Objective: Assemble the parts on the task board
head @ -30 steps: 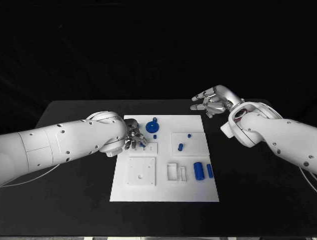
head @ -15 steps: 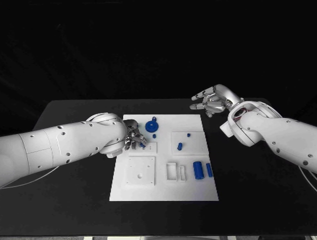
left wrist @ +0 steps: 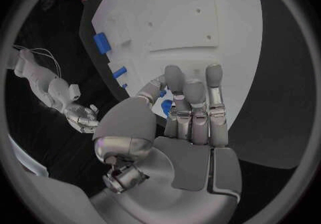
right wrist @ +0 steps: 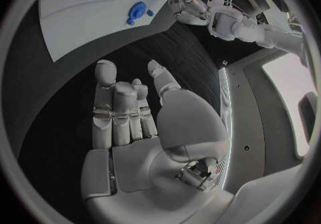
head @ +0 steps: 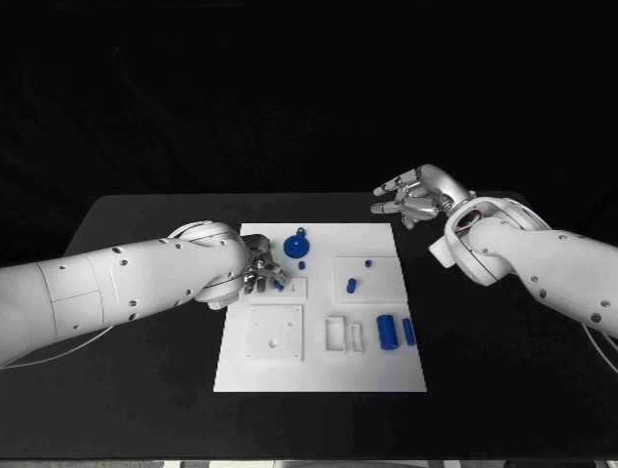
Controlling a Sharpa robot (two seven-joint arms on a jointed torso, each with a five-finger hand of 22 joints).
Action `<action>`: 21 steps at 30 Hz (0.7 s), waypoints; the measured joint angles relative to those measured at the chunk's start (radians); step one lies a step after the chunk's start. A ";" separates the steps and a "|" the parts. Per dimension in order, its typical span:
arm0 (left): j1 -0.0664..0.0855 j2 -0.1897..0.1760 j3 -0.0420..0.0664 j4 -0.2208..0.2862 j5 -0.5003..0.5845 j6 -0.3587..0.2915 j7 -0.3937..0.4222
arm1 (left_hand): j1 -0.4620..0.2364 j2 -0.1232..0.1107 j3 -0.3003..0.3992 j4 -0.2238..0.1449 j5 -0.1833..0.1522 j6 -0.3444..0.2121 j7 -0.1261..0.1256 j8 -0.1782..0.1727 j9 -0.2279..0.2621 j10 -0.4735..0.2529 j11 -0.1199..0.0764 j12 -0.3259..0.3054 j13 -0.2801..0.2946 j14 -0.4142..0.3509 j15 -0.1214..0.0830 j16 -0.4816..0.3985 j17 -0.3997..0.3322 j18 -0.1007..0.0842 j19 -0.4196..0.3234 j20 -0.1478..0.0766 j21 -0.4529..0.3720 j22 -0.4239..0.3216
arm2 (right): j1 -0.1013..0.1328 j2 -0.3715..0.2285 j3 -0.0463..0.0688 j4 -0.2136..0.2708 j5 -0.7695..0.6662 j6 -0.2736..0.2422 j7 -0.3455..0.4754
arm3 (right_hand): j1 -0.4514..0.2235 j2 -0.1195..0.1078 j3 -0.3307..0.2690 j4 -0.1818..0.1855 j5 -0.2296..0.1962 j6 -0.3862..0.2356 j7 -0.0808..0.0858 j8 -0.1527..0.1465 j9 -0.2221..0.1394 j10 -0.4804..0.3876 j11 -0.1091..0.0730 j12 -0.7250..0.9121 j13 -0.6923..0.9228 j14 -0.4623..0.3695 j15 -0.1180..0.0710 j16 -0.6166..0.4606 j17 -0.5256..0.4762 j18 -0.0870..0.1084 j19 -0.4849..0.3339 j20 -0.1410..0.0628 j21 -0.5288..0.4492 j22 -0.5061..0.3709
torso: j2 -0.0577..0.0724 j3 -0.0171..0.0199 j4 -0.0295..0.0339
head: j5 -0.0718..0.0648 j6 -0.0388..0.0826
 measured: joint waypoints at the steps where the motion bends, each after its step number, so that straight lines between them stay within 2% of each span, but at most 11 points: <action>1: 0.000 0.000 0.000 0.001 -0.002 0.000 0.000 | 0.000 0.000 0.000 0.000 -0.009 0.000 0.000 0.002 0.000 0.000 0.000 0.000 0.000 0.000 0.000 0.000 -0.001 0.000 0.000 0.000 0.000 0.000 | 0.000 0.000 0.000 0.000 0.000 0.000 0.000 | 0.000 0.000 0.000 0.000 0.000 0.000 0.000 0.000 0.000 0.000 0.000 0.000 0.000 0.000 0.000 0.000 0.000 0.000 0.000 0.000 0.000 0.000 | 0.000 -0.0001 0.0000 | 0.000 0.000; 2: -0.001 -0.001 0.000 0.003 -0.005 0.001 0.000 | 0.000 0.000 0.005 0.000 -0.037 0.000 0.000 0.003 0.000 0.000 0.000 0.000 -0.001 0.000 0.000 0.000 -0.001 0.000 0.000 0.000 0.000 0.000 | 0.000 0.000 0.000 0.000 0.000 0.000 0.000 | 0.000 0.000 0.000 0.000 0.000 0.000 0.000 0.000 0.000 0.000 0.000 0.000 0.000 0.000 0.000 0.000 0.000 0.000 0.000 0.000 0.000 0.000 | 0.000 -0.0001 0.0000 | 0.000 0.000; 5: -0.002 -0.001 0.000 0.005 -0.013 0.002 -0.001 | 0.002 0.001 -0.002 0.011 -0.064 0.000 0.000 0.004 0.000 0.000 0.000 0.000 -0.004 0.000 0.000 0.000 -0.006 0.000 0.004 -0.004 -0.006 0.000 | 0.000 0.000 0.000 0.000 0.000 0.001 0.000 | -0.003 0.003 0.000 0.000 0.000 0.000 0.000 0.000 0.000 0.000 0.000 0.000 0.000 0.000 0.000 0.000 0.000 0.000 0.000 0.000 0.000 0.000 | 0.000 -0.0001 0.0000 | 0.001 -0.001; 13: -0.007 -0.002 0.000 0.005 -0.031 0.001 -0.002 | 0.011 0.002 -0.008 0.023 -0.085 0.000 0.000 0.004 0.000 0.000 0.000 0.000 -0.009 0.000 0.000 0.000 -0.011 0.000 0.007 0.000 -0.010 0.000 | 0.000 0.001 0.000 0.000 0.001 0.002 0.000 | -0.004 0.004 0.003 -0.003 0.000 0.000 0.000 0.000 0.000 0.000 0.000 0.000 0.000 0.000 0.000 0.000 0.000 0.000 0.000 0.000 0.000 0.000 | 0.000 0.0000 -0.0002 | 0.001 0.000; 21: -0.009 -0.003 0.001 0.010 -0.043 0.000 -0.002 | 0.019 0.000 -0.008 0.024 -0.085 0.000 0.000 0.003 0.004 0.000 0.000 0.000 -0.010 0.000 0.000 0.000 -0.013 0.000 0.007 0.000 -0.010 0.000 | 0.000 0.001 0.000 -0.001 0.001 0.003 0.000 | -0.004 0.004 0.003 -0.003 0.005 0.000 0.000 0.000 0.000 0.000 0.000 0.000 0.000 0.000 0.000 0.000 0.000 0.000 0.000 0.000 0.000 0.000 | 0.000 0.0005 -0.0006 | 0.000 -0.001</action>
